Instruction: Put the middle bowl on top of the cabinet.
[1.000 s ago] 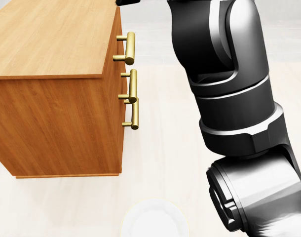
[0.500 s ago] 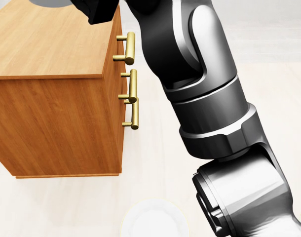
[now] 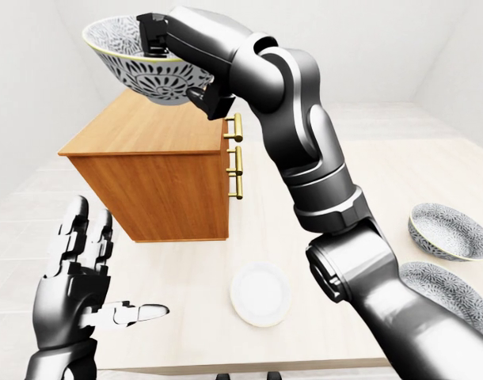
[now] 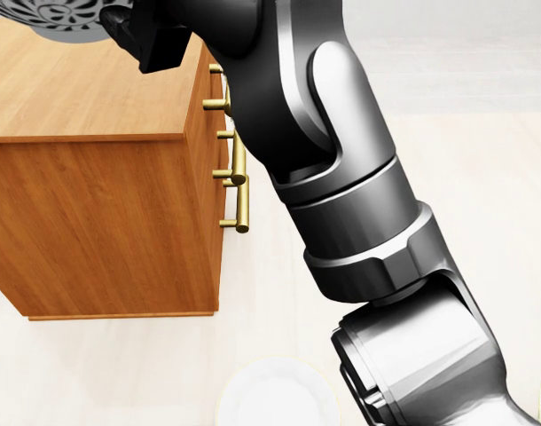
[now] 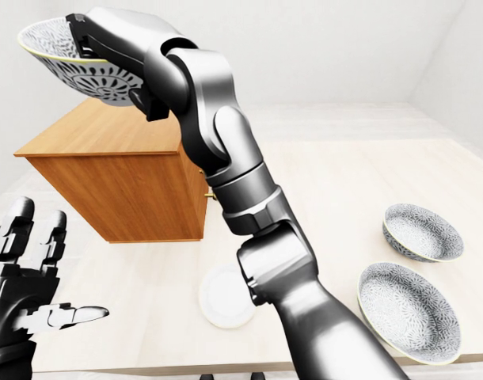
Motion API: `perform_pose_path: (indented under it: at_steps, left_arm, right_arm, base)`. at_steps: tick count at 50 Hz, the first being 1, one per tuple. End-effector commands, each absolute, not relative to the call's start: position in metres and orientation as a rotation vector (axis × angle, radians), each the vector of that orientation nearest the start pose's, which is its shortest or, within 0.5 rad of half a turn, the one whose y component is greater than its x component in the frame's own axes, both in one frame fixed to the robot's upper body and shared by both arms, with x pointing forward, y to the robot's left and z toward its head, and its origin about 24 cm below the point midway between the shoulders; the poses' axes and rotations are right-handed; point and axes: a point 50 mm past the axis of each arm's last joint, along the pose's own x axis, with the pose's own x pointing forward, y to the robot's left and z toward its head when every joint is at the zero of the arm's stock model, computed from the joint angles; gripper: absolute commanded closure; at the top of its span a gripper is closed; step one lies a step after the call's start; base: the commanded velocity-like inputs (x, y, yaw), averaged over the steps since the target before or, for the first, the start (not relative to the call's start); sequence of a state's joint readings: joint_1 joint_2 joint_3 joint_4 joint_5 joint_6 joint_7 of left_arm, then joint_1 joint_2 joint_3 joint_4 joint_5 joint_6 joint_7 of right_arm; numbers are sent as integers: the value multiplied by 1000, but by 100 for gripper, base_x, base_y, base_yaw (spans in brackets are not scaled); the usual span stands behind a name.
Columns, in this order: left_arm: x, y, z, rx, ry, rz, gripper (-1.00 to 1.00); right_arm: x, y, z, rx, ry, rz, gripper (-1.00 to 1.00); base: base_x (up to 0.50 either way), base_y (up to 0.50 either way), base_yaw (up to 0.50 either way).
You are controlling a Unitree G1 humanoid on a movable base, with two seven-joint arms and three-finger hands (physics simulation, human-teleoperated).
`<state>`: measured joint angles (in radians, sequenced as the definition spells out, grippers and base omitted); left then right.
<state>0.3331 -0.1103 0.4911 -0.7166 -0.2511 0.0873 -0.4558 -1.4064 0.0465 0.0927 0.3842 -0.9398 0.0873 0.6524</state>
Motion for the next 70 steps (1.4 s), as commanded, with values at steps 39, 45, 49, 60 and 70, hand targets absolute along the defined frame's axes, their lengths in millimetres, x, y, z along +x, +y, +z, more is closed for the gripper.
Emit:
perform_pose_path:
  at_steps: [39, 45, 49, 60, 70]
  left_arm:
    - [147, 231, 126, -23, -334, 54, -100]
    - [147, 230, 126, -25, -332, 54, -100]
    - [147, 231, 125, -27, -331, 55, -100]
    - [147, 232, 124, -30, -326, 55, -100]
    - [146, 232, 124, -32, -327, 57, -100]
  right_arm:
    - [346, 23, 324, -1204, -603, 466, 100]
    - [349, 22, 318, -1197, -587, 468, 100]
    - [349, 22, 317, -1198, -585, 468, 100]
    - [350, 24, 315, -1205, -579, 470, 100]
    - [349, 26, 312, -1215, -574, 474, 98]
  base:
    - [0, 0, 0]
    - [0, 0, 0]
    - [0, 0, 0]
    - [0, 0, 0]
    - [0, 0, 0]
